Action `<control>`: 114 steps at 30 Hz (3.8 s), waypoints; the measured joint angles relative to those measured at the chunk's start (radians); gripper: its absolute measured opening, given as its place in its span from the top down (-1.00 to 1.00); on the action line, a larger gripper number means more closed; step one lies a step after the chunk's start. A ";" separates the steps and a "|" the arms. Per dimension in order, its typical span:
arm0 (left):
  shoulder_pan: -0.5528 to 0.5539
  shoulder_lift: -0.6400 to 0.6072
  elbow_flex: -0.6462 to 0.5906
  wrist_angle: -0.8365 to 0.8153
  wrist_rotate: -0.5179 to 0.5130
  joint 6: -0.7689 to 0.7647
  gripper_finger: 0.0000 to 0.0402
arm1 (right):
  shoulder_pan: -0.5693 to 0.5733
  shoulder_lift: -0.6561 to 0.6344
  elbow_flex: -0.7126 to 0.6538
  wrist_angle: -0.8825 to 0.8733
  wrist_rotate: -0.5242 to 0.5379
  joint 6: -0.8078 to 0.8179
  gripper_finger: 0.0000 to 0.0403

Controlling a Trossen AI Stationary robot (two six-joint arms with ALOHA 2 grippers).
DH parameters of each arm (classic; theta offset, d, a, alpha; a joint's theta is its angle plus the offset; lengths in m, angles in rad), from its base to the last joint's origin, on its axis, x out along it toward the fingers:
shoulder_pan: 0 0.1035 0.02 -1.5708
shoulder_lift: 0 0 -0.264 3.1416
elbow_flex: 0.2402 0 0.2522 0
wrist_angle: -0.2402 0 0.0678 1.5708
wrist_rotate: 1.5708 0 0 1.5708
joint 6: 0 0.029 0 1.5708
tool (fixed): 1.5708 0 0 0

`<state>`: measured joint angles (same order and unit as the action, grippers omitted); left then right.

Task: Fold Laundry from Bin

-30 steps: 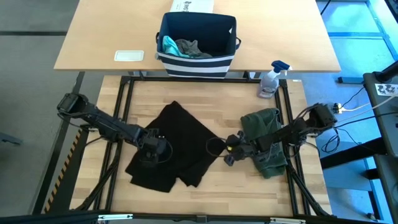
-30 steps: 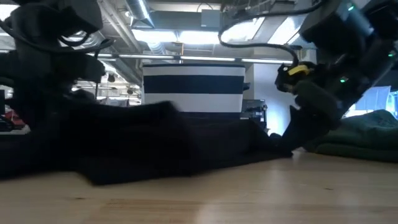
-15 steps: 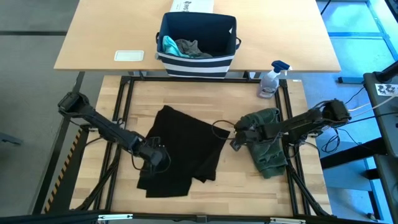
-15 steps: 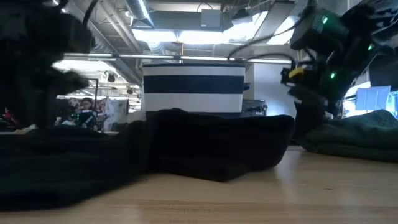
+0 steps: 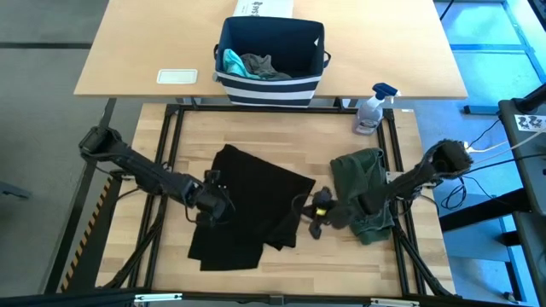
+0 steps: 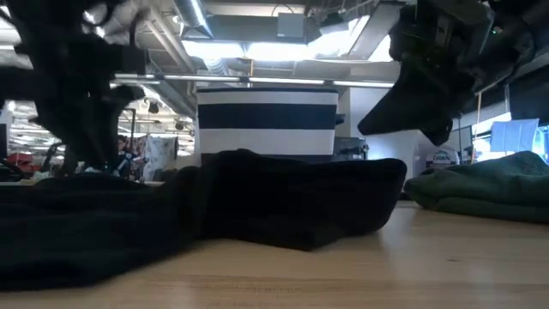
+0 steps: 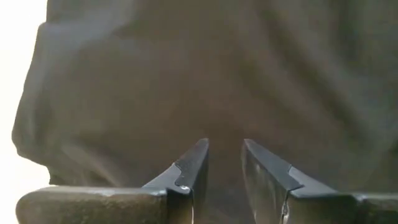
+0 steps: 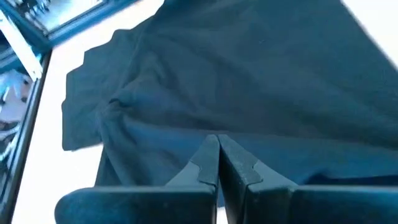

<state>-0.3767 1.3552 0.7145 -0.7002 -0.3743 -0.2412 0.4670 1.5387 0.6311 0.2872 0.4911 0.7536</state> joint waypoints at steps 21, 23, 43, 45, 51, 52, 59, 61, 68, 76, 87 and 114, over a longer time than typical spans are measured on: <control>0.033 0.000 -0.135 0.291 0.288 -0.224 0.54 | -0.030 0.273 0.301 -0.594 -0.079 0.186 0.97; 0.007 0.000 -0.135 0.398 0.288 -0.228 0.54 | -0.038 0.243 0.297 -0.696 -0.064 0.199 0.97; -0.260 0.041 -0.004 0.309 -0.070 0.134 0.55 | 0.097 0.018 0.296 -0.719 0.102 0.155 0.97; -0.293 0.079 -0.004 0.308 -0.099 0.186 0.55 | 0.112 0.019 0.296 -0.713 0.105 0.155 0.97; -0.318 0.180 0.003 0.322 -0.142 0.226 0.54 | 0.117 0.019 0.297 -0.691 0.120 0.158 0.97; -0.317 0.186 0.007 0.326 -0.142 0.226 0.54 | 0.115 0.019 0.297 -0.686 0.122 0.158 0.97; -0.315 0.190 0.029 0.336 -0.124 0.278 0.54 | 0.115 0.019 0.297 -0.679 0.130 0.158 0.97; -0.314 0.190 0.029 0.324 -0.119 0.279 0.54 | 0.115 0.019 0.297 -0.679 0.130 0.158 0.97; -0.310 0.190 0.030 0.318 -0.135 0.349 0.54 | 0.115 0.019 0.297 -0.679 0.131 0.158 0.97; -0.308 0.189 0.132 0.230 -0.161 0.412 0.46 | 0.115 0.019 0.297 -0.681 0.154 0.158 0.97; -0.292 0.197 0.121 0.192 -0.115 0.415 0.00 | 0.115 0.019 0.297 -0.647 0.153 0.158 0.97; -0.319 0.321 0.121 0.223 -0.183 0.567 -0.01 | 0.177 0.172 0.298 -0.273 -0.072 -0.185 0.97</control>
<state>-0.6956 1.6760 0.8352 -0.4769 -0.5575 0.3256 0.6442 1.7105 0.9291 0.0146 0.4193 0.5687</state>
